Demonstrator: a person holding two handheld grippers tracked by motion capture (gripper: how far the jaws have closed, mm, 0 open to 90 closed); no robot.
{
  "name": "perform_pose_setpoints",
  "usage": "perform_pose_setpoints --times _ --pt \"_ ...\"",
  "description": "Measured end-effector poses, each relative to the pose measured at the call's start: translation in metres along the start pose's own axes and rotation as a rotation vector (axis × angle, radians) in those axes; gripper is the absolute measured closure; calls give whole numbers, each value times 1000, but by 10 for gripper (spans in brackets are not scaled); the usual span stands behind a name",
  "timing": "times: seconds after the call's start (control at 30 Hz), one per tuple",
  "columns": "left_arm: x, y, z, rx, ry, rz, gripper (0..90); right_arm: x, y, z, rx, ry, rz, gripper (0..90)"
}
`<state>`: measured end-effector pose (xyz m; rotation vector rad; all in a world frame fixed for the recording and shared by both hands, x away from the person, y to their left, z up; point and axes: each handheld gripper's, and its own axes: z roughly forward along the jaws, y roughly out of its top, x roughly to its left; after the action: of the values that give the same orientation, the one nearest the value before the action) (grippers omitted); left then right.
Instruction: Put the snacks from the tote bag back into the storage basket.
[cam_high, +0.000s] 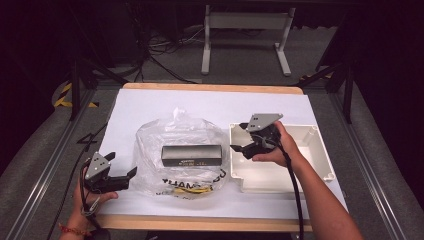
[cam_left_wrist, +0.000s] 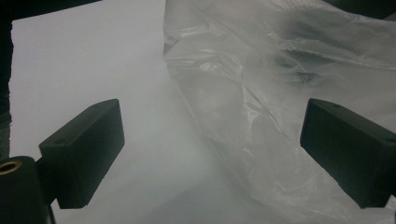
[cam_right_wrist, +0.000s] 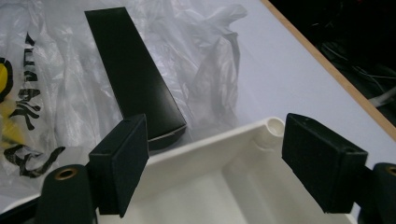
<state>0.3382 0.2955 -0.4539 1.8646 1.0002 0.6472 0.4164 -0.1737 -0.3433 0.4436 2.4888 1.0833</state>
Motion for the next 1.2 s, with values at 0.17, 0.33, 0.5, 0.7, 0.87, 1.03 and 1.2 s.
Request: perform_pose_setpoints --times 0.17,0.33,0.5,0.7,0.87,1.03,1.2 --pt "0 0 -2 -2 4 -2 73 3 9 12 -12 43 -13 235" --pt "0 0 -2 -1 3 3 72 7 14 26 7 81 -35 284" --pt "1 0 -2 -2 1 0 73 12 19 36 24 117 -58 297" --pt "1 -1 -2 2 1 5 72 18 25 54 99 168 -106 303" --pt "2 -1 -1 4 1 -6 72 18 25 65 156 193 -118 302" --pt "2 -1 -1 6 0 -2 72 21 26 75 200 205 -148 331" --pt "3 -2 -2 4 -1 -4 72 18 26 86 258 228 -154 334"
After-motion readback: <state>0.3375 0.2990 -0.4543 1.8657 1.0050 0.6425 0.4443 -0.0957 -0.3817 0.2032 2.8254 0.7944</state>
